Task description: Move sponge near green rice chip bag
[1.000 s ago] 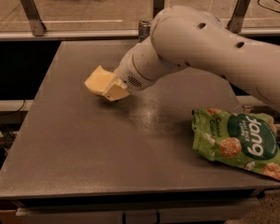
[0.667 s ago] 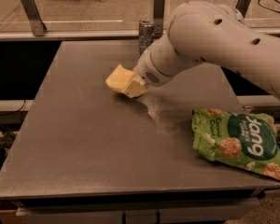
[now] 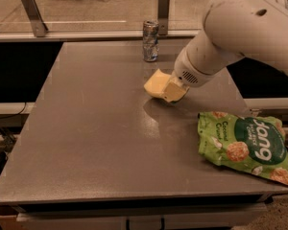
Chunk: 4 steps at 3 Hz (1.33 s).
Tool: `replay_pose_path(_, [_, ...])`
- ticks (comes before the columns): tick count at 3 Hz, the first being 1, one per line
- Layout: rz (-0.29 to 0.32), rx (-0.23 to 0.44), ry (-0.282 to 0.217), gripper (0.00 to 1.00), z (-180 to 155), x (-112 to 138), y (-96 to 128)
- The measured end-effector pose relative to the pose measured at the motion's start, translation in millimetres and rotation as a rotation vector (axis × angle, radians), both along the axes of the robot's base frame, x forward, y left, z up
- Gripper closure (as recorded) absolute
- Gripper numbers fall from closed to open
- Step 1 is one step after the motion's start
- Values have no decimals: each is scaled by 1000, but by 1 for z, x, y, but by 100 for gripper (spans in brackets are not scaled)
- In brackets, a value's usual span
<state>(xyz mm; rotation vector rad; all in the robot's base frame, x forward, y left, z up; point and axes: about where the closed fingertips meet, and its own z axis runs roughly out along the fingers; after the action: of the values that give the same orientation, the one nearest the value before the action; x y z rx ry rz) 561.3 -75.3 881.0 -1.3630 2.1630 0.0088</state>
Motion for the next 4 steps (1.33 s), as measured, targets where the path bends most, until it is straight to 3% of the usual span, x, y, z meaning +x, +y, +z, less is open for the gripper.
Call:
replay_pose_path(1, [-62,-41,36,91,1,-16,-29])
replay_pose_path(2, [-108,-63,67,74,0,-27,-48])
replay_pose_path(4, [-135,-65,105,27,-11,-34,-57])
